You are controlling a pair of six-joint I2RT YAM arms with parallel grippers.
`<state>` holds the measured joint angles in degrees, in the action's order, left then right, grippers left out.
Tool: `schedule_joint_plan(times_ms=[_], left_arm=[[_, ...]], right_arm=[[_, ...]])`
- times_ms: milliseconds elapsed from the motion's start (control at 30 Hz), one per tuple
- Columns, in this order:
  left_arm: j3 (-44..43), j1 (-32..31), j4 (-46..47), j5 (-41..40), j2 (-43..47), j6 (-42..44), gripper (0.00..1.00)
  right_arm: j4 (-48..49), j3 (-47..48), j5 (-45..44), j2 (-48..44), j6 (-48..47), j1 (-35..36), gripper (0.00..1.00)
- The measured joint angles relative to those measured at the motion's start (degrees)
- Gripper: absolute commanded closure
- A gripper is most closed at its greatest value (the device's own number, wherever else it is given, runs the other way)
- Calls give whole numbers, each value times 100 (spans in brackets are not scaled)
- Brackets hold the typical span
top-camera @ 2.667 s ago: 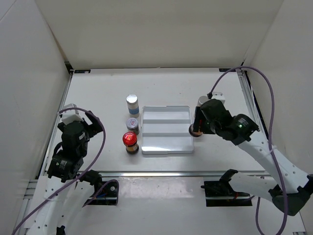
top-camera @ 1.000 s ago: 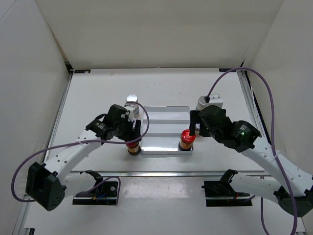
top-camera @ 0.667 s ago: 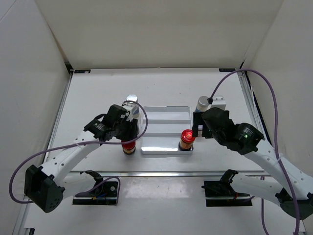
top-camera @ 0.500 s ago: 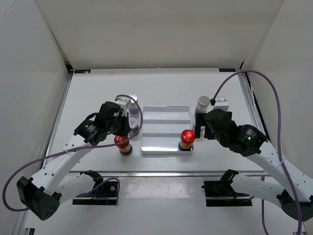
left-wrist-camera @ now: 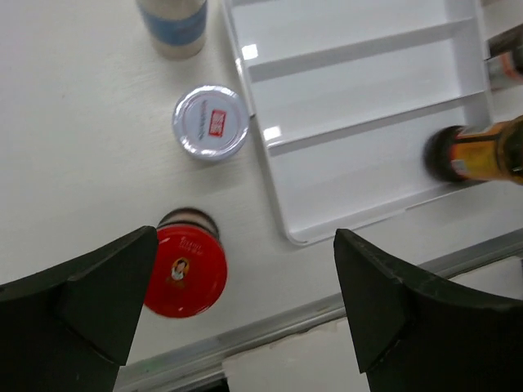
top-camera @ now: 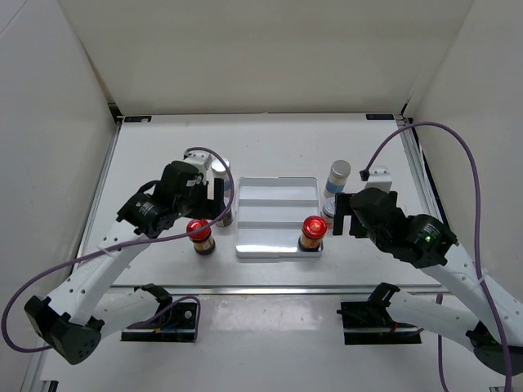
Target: Organize the condiment bottles
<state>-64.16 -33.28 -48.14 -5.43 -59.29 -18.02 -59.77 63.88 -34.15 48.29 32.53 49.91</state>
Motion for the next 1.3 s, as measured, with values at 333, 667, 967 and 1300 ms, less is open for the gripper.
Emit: schedule_joint_plan(times_ms=[333, 667, 967, 1300], left_arm=[[483, 0, -765, -540, -13, -531, 0], [553, -94, -938, -800, -1150, -800, 0], [549, -170, -1049, -935, -1217, -946, 51], [103, -179, -1644, -1034, -1001, -1141, 89]], right_arm=[[-31, -179, 9, 101, 48, -7, 0], [-28, -192, 66, 223, 46, -7, 0], [-20, -380, 44, 122, 46, -7, 0], [-35, -413, 37, 79, 46, -7, 0]])
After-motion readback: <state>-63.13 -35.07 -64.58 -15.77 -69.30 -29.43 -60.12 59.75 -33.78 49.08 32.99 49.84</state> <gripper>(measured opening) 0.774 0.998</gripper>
